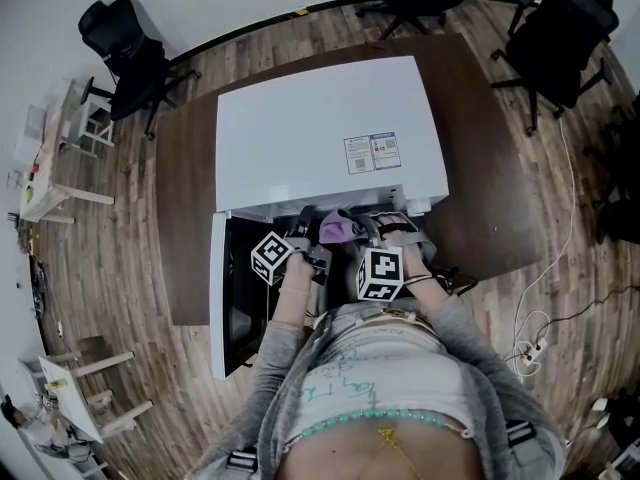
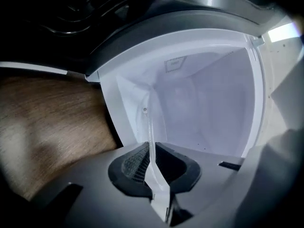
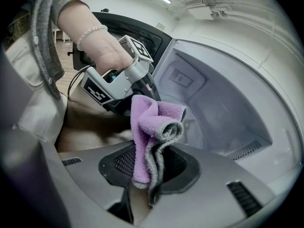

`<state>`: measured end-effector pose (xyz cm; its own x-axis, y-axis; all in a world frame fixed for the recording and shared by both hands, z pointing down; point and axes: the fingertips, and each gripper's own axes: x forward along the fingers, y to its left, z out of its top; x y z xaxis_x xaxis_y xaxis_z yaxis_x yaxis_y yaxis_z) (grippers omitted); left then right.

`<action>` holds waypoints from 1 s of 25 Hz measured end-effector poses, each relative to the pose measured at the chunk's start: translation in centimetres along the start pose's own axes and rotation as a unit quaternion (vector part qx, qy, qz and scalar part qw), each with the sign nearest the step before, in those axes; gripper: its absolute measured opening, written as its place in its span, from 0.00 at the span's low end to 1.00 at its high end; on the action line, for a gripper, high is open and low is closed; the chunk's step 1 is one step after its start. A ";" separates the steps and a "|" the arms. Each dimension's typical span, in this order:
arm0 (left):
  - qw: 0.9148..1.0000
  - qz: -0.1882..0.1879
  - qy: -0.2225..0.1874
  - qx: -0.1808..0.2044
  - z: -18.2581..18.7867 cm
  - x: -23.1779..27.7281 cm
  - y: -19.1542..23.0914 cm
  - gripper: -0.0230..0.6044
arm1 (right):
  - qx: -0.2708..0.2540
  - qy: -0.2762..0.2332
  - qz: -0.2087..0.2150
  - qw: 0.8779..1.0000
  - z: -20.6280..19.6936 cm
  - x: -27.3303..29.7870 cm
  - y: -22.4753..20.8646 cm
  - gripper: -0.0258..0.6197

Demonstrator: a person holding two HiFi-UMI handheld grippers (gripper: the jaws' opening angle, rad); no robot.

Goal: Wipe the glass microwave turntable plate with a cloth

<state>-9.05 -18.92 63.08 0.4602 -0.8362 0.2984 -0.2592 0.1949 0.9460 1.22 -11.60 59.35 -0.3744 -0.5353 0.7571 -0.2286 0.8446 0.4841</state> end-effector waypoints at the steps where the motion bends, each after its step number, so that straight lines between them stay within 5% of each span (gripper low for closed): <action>1: 1.000 0.004 0.001 -0.002 0.1 0.1 0.1 0.11 | -0.001 0.001 0.000 1.000 0.0 0.0 0.0 0.22; 5: 1.000 0.012 0.005 0.006 0.2 0.1 0.0 0.11 | -0.002 0.002 0.004 1.000 -0.1 0.1 0.0 0.22; 8: 0.996 0.037 0.003 0.082 0.3 -0.1 -0.4 0.12 | 0.001 0.002 0.000 1.000 -0.2 0.2 -0.3 0.22; 11: 0.978 0.072 0.003 0.194 0.4 -0.2 -0.8 0.18 | 0.005 0.002 -0.004 1.000 -0.3 0.1 -0.4 0.22; 18: 0.936 0.123 0.025 0.328 -0.1 -0.2 -1.0 0.28 | 0.008 0.000 -0.003 1.000 -0.3 0.0 -0.2 0.22; 21: 0.937 0.134 0.038 0.321 0.1 -0.2 -0.9 0.29 | 0.018 -0.001 -0.006 1.000 -0.4 -0.2 -0.5 0.22; 25: 0.958 0.177 0.073 0.213 0.9 -0.3 -0.2 0.28 | 0.070 -0.032 0.005 0.997 -0.2 -0.9 -1.6 0.22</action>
<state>-9.90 -19.18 62.64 0.3841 -0.6699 0.6354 -0.7306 0.2003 0.6528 2.09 -12.47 58.03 -0.4334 -0.5294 0.7293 -0.3467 0.8449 0.4073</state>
